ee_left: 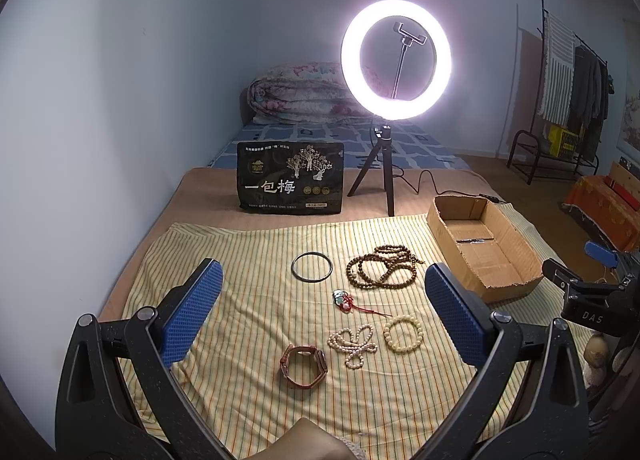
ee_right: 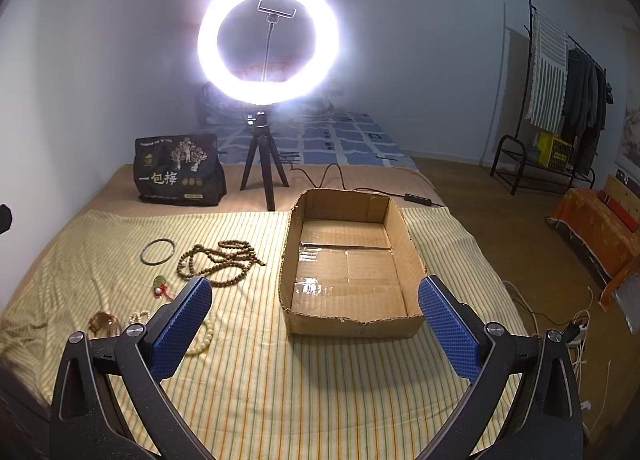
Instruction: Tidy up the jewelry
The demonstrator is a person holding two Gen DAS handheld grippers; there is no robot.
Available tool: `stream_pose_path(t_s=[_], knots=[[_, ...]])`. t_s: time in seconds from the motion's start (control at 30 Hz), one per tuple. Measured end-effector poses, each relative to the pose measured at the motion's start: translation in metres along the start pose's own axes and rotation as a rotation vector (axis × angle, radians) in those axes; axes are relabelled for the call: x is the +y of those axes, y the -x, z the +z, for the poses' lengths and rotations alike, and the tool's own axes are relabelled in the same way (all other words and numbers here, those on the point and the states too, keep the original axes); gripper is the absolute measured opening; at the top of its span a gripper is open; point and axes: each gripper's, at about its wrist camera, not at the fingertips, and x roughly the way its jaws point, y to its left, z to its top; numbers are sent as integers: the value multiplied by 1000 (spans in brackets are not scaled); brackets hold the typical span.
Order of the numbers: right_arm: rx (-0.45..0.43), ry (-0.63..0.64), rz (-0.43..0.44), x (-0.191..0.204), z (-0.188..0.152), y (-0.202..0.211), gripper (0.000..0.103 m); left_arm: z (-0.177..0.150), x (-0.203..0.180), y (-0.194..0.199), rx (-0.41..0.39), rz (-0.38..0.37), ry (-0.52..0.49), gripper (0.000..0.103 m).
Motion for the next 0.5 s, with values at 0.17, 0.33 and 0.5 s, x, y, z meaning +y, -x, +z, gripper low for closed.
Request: stream_pose_path(t_s=[0.17,0.33,0.5], knots=[[0,0,-1,0,0,0,102,0,0,0,-2,0,0,103],[0,2,-1,0,0,0,102,0,0,0,-2,-1,0,103],[4,3,0,-1,-3,-1,102,0,0,0,-2,1,0,103]])
